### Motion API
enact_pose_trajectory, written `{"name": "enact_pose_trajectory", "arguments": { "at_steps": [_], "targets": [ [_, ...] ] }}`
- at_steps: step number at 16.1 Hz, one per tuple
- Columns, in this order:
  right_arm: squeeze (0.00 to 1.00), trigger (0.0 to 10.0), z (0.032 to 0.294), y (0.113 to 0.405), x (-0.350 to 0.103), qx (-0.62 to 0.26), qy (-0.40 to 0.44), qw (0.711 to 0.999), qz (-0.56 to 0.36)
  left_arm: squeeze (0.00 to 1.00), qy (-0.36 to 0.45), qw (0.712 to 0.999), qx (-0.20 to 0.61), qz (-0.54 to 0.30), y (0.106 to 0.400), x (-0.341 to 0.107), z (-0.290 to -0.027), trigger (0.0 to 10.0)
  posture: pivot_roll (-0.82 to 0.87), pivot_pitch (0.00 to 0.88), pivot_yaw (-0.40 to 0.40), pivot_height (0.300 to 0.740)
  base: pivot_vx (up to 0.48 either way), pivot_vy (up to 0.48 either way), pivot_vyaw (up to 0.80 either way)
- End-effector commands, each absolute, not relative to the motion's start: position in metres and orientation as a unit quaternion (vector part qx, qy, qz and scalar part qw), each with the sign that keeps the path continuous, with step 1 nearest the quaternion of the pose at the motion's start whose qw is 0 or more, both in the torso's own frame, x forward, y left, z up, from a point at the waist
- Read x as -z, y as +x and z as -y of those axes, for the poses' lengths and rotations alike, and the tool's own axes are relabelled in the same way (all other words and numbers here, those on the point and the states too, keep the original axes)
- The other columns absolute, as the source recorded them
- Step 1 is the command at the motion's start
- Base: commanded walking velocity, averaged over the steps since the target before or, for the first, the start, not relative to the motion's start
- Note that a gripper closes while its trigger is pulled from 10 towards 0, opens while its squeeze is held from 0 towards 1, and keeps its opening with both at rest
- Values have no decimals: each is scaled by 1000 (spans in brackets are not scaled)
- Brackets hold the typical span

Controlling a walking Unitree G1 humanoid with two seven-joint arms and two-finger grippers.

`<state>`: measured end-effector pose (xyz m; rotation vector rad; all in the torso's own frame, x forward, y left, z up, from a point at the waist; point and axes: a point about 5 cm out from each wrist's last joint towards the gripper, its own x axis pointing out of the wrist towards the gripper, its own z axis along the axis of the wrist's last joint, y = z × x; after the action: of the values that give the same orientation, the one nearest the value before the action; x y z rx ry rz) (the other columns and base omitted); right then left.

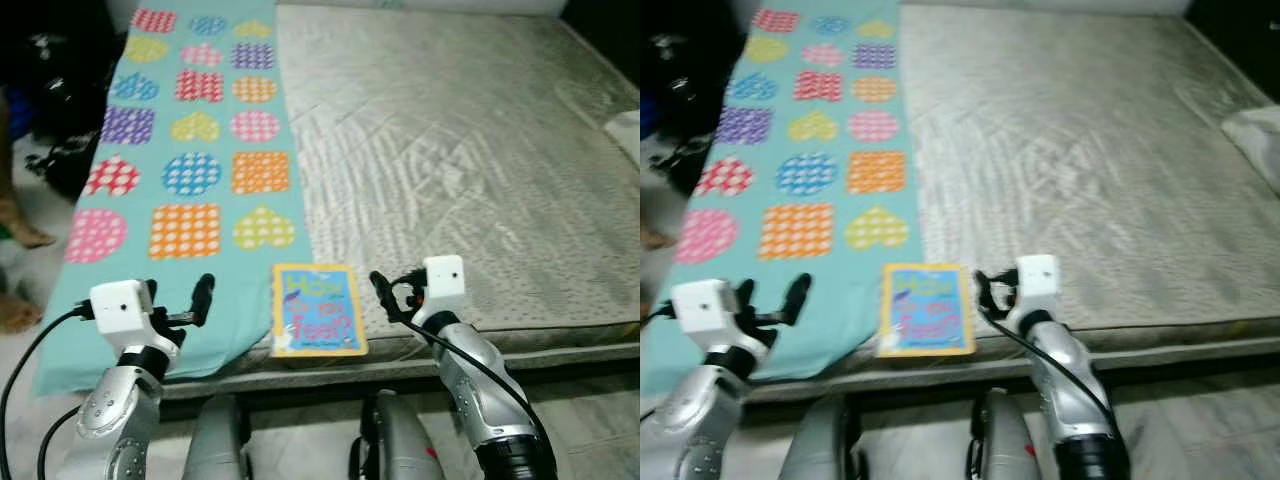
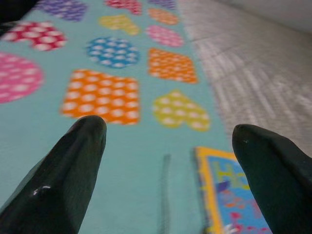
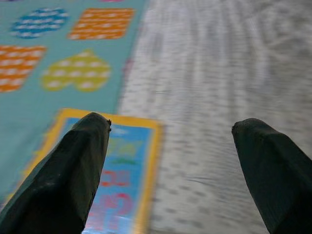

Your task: Clean up the room

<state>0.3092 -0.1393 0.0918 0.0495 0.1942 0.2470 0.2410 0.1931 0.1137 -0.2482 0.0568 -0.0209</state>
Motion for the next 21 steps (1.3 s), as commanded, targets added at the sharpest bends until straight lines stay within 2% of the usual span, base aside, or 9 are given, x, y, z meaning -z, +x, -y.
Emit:
{"name": "enact_pose_trajectory", "arguments": {
  "at_steps": [1, 4, 9, 14, 15, 21],
  "targets": [
    [0, 10000, 149, 308, -91, -110, 20, 989, -100, 0, -128, 991, 14, -36, 240, -110, -189, 10000, 31, 210, -35, 625, 0, 0, 0],
    [0, 10000, 150, 309, -90, -107, 18, 989, -101, 0, -117, 992, -1, -37, 241, -110, -192, 10000, 31, 210, -35, 625, 0, 0, -140],
    [0, 10000, 150, 308, -91, -108, 18, 989, -98, 0, -95, 995, -28, -28, 245, -112, -200, 10000, 26, 218, -35, 564, 0, 0, 0],
    [0, 10000, 155, 305, -94, -103, 13, 990, -95, 0, -127, 990, -12, -59, 257, -105, -200, 10000, 2, 225, -39, 564, 0, 0, 0],
    [0, 10000, 161, 301, -96, -99, 8, 991, -92, 0, -146, 985, 0, -91, 271, -98, -195, 10000, -13, 229, -37, 564, 0, 0, 0],
    [0, 10000, 189, 276, -96, -64, -11, 993, -99, 0, -177, 975, 32, -129, 288, -84, -181, 10000, -74, 250, -13, 564, 0, 0, 0]
  ]
}}
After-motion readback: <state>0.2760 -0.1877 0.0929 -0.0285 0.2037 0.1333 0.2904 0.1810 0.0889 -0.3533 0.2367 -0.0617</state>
